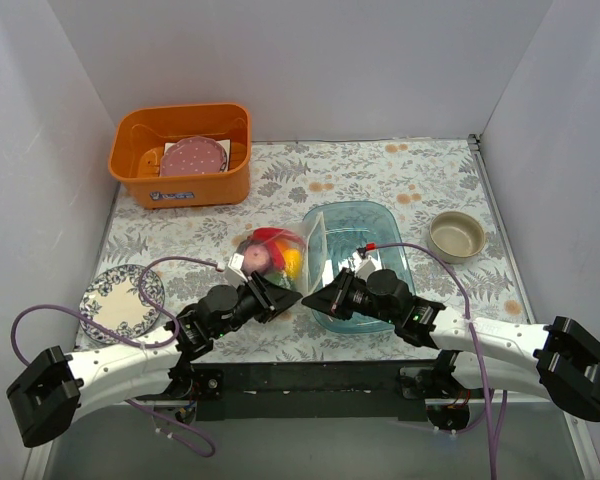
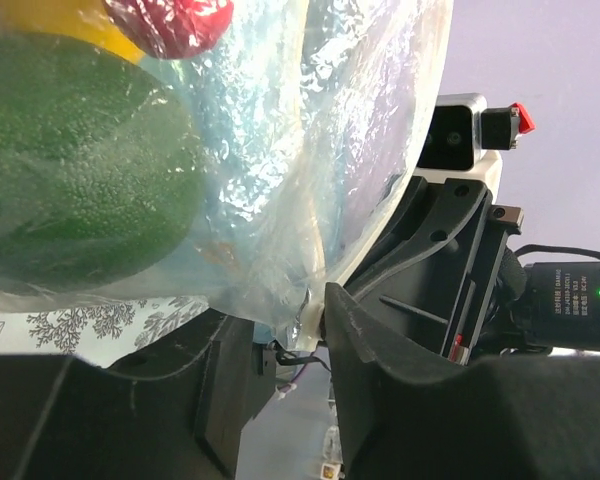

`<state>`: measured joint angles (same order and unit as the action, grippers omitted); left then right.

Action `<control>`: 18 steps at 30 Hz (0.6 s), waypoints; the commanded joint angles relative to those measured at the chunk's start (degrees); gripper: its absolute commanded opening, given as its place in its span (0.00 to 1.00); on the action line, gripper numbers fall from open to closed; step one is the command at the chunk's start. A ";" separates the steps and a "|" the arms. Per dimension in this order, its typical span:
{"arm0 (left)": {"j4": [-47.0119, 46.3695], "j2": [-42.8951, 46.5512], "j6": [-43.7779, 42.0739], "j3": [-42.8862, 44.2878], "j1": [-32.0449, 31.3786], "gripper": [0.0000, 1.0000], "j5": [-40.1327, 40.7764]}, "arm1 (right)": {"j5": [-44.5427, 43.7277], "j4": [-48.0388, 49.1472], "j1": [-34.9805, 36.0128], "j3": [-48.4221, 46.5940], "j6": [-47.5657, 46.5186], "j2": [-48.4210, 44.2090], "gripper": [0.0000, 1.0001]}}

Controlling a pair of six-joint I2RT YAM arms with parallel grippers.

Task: Place the food in the zip-top bag and seal the zipper
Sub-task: Zip the zipper food storage bag at the center of the board.

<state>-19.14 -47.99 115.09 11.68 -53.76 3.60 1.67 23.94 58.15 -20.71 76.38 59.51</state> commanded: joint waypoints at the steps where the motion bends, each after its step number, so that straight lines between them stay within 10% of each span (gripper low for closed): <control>1: -2.75 -0.26 14.99 -0.08 0.06 0.29 2.21 | 1.14 2.51 0.38 -0.56 0.61 -0.79 0.01; 8: -4.59 -2.29 15.17 -0.08 0.06 0.00 1.50 | 1.23 2.42 0.38 -0.74 0.53 -0.97 0.01; 18: -1.26 -2.11 11.83 1.41 0.06 0.00 -3.41 | -1.05 -1.43 -0.41 -4.77 -2.89 1.31 0.01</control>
<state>-21.06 -50.37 115.07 11.84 -53.76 3.14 1.87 23.38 58.13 -20.97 76.09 59.75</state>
